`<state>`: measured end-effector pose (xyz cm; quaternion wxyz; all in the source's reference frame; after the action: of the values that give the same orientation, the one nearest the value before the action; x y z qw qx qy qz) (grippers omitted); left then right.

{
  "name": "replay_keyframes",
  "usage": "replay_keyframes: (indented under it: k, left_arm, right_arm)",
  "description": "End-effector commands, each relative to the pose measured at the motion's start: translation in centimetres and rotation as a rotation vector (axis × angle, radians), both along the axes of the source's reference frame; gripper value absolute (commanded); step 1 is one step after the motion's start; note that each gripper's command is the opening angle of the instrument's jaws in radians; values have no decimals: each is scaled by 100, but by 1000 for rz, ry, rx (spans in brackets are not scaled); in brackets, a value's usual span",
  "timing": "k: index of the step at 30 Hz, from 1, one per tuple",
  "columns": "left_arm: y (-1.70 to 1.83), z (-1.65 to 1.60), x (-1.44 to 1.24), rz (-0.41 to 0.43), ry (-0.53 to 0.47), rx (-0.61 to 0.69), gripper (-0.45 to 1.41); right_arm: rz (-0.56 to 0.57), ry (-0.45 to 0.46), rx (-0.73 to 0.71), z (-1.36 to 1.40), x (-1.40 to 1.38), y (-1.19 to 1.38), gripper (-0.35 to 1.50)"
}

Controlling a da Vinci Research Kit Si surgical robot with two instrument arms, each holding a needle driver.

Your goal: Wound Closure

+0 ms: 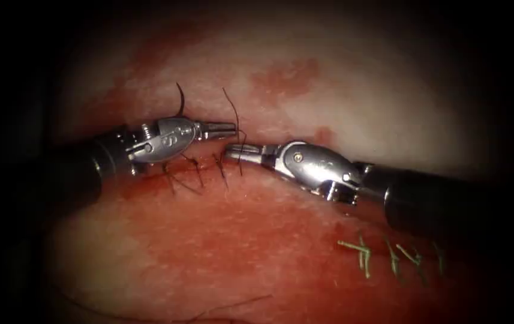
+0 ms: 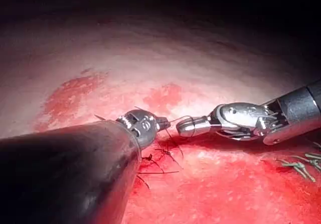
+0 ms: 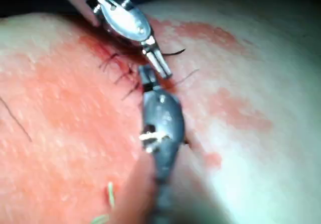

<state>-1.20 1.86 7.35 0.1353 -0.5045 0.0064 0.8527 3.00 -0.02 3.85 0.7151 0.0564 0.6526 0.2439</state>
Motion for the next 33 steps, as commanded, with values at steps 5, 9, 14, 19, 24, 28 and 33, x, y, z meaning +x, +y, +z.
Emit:
replay_keyframes:
  k: [5,9,14,19,24,28,33]
  left_arm:
    - [-3,7,-8,-2,-15,7,-45]
    - [-4,9,-9,-3,-20,11,-45]
    - [-6,14,-9,-5,-27,17,-45]
    - [-8,24,-9,-13,-35,30,-45]
    - [-11,26,-9,-11,-37,27,-45]
    - [-14,27,-9,-13,-38,29,-45]
    - [-19,27,-9,-15,-39,31,-45]
  right_arm:
    - [62,19,28,9,7,-2,-35]
    - [112,28,46,10,7,-4,-35]
    - [150,50,78,13,12,-11,-35]
    - [189,58,144,14,22,-10,-35]
    - [238,77,244,17,21,-7,-35]
    - [262,86,288,17,22,-7,-35]
    - [289,90,320,17,23,-7,-35]
